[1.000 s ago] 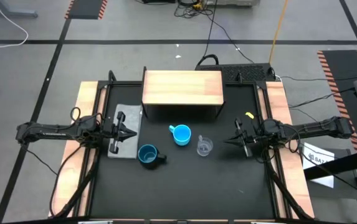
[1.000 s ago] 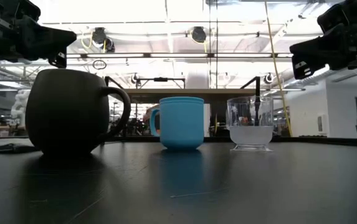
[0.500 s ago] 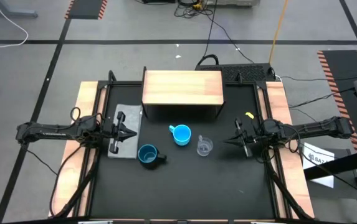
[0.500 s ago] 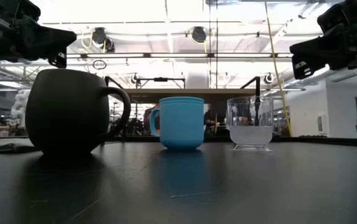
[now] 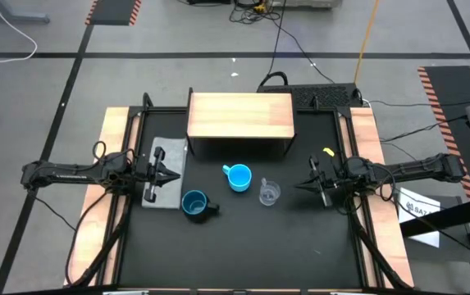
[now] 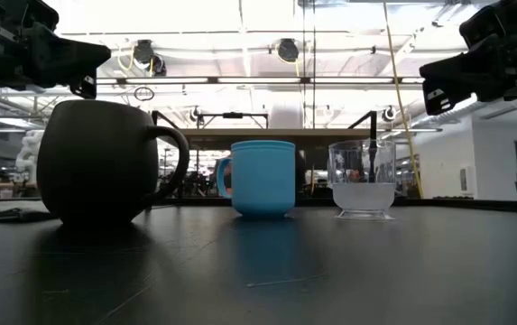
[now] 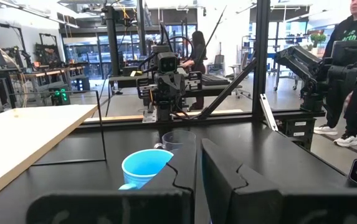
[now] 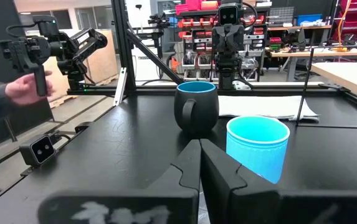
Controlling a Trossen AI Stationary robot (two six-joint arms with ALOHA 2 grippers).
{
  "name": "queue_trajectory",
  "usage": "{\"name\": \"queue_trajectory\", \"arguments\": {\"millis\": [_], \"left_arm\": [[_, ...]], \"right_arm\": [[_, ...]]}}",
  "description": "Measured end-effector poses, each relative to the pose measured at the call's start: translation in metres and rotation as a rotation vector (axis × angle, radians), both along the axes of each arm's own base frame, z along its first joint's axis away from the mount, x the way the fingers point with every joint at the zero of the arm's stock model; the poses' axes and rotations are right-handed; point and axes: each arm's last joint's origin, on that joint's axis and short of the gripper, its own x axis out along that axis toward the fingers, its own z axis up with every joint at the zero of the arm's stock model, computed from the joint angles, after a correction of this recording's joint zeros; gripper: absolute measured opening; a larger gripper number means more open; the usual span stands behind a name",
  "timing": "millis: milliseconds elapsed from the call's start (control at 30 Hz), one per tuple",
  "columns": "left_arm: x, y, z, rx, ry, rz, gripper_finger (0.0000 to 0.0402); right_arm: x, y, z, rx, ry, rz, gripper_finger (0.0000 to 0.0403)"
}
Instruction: Stack small to large cups/mugs on shelf
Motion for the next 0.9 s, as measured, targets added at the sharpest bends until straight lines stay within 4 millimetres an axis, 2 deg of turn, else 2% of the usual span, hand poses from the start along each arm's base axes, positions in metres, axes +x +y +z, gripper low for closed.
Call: {"name": "queue_trajectory", "arguments": {"millis": [900], "left_arm": [[-0.0001,-0.0004,0.0006,-0.047,0.001,-0.020,0.0026]], "right_arm": [[0.0000,0.0000,0.0001,-0.065,-0.014,0.001,0.0000]]}}
